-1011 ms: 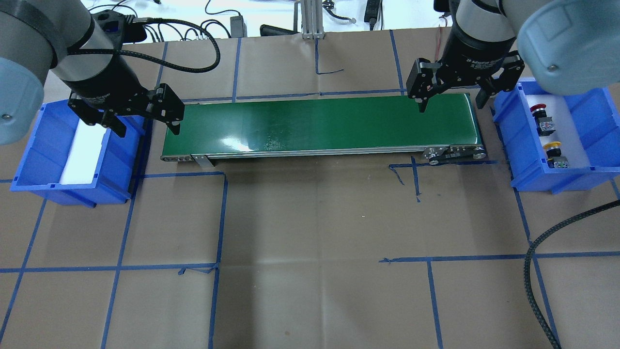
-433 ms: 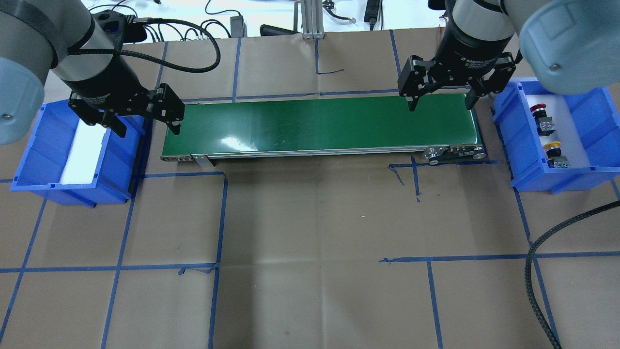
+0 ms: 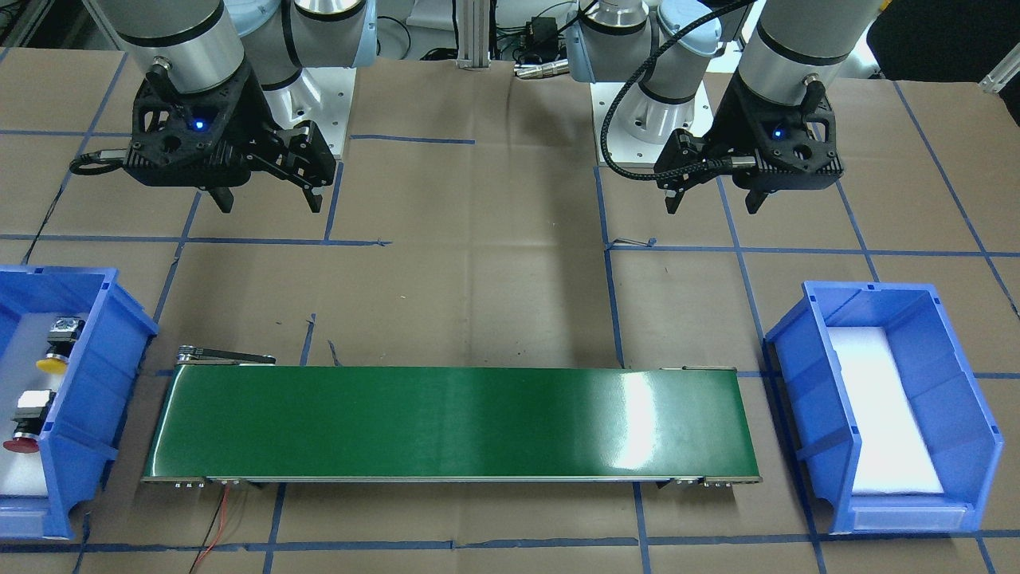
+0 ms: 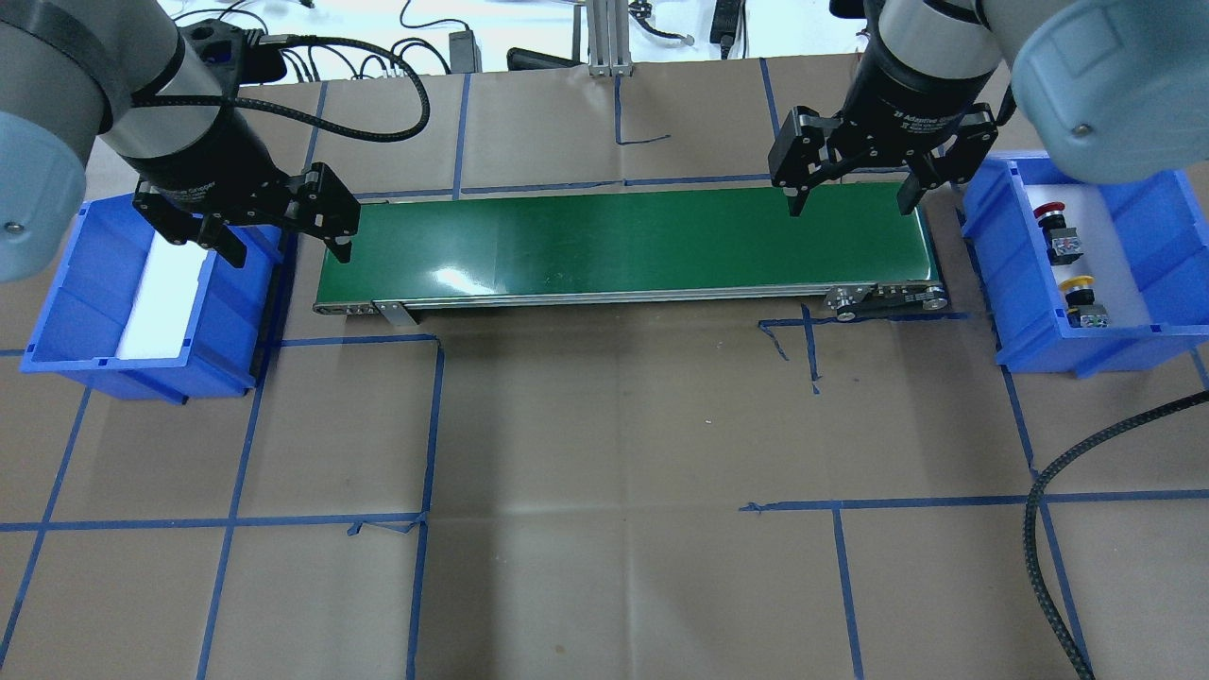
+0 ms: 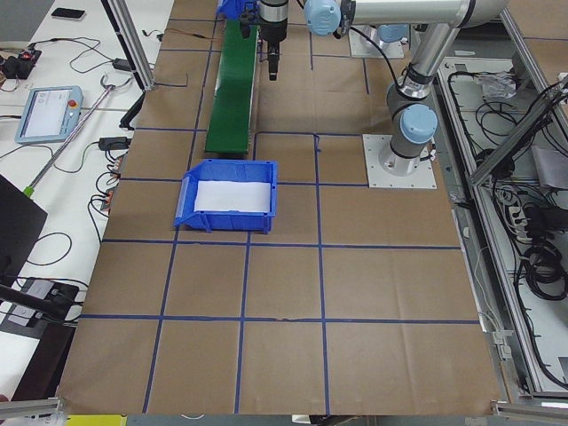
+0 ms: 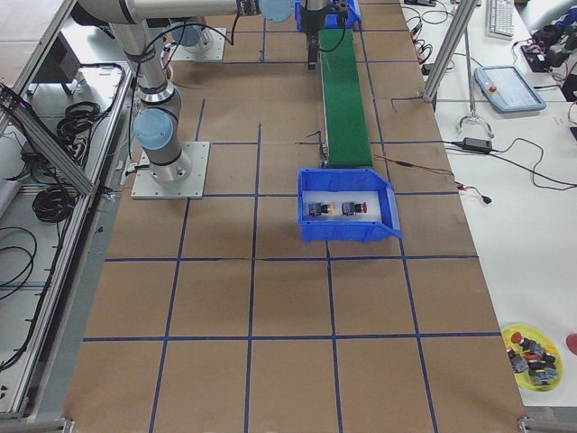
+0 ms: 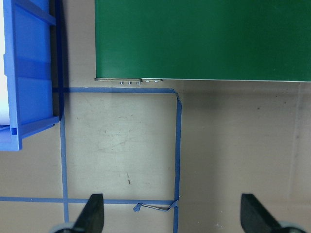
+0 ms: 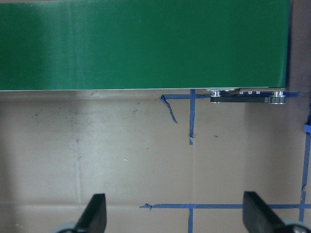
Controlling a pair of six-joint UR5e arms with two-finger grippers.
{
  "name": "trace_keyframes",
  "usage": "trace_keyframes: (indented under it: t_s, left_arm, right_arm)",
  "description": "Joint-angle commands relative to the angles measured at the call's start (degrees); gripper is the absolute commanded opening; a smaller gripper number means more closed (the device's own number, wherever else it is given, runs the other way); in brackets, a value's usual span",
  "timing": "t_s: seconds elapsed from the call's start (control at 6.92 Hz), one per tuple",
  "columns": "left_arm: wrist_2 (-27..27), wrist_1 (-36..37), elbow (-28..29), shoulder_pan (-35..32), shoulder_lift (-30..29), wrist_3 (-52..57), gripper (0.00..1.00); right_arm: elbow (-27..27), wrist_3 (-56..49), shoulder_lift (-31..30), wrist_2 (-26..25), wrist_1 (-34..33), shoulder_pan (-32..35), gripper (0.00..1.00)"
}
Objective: Transport two buttons from left to right
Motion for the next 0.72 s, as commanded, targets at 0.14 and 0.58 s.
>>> trace_keyframes:
  t_s: [0.14, 0.58]
  left_arm:
    - [0.0, 0.0, 0.0, 0.0, 0.0, 0.0, 1.00]
    - [0.0, 0.0, 0.0, 0.0, 0.0, 0.0, 1.00]
  right_arm:
    - [0.0, 0.0, -0.1, -0.9, 0.4, -0.1, 1.00]
    - [0.1, 0.0, -0.2, -0.9, 0.7, 0.0, 1.00]
